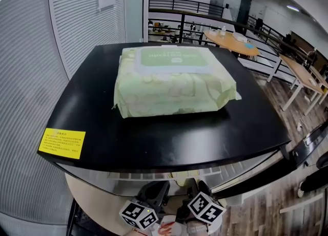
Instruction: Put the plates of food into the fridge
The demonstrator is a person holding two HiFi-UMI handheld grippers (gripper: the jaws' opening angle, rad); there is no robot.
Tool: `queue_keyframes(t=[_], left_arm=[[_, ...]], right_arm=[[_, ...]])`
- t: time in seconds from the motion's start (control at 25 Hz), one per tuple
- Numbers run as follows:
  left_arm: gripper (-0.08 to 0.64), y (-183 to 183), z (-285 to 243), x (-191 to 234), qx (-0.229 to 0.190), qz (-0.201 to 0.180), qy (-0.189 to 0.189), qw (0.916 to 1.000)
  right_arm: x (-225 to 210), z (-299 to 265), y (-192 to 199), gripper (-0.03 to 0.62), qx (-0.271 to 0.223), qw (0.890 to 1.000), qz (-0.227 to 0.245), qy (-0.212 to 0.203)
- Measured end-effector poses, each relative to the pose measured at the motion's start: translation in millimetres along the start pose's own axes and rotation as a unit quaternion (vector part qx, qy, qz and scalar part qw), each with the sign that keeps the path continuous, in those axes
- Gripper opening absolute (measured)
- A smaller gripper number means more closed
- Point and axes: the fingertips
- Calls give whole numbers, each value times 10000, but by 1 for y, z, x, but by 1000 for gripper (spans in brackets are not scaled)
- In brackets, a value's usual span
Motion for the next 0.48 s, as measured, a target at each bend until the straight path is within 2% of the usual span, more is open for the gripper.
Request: queue_keyframes(t=[0.16,0.4,0.44,0.48], left_arm=[[6,-1,5,-1,13,-33,-6,10000],[6,-7,20,-4,23,-101,19,9999],[6,-9,23,-5,16,-111,24,9999],[6,-11,27,-5,8,-117,26,9999]], right_arm=[[18,13,-4,190,-219,9954,909,-224],[59,43,-2,187,-594,9774,1870,-787],[65,49,-2,169,-674,9741,1982,-860],[71,55,-2,126,-771,9707,2073,-943]])
Point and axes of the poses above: the fingertips, and each gripper's own axes: z backward along the fingers, x to its left, y out of its underside, and after that the axes turned 14 degrees about z, right-handed
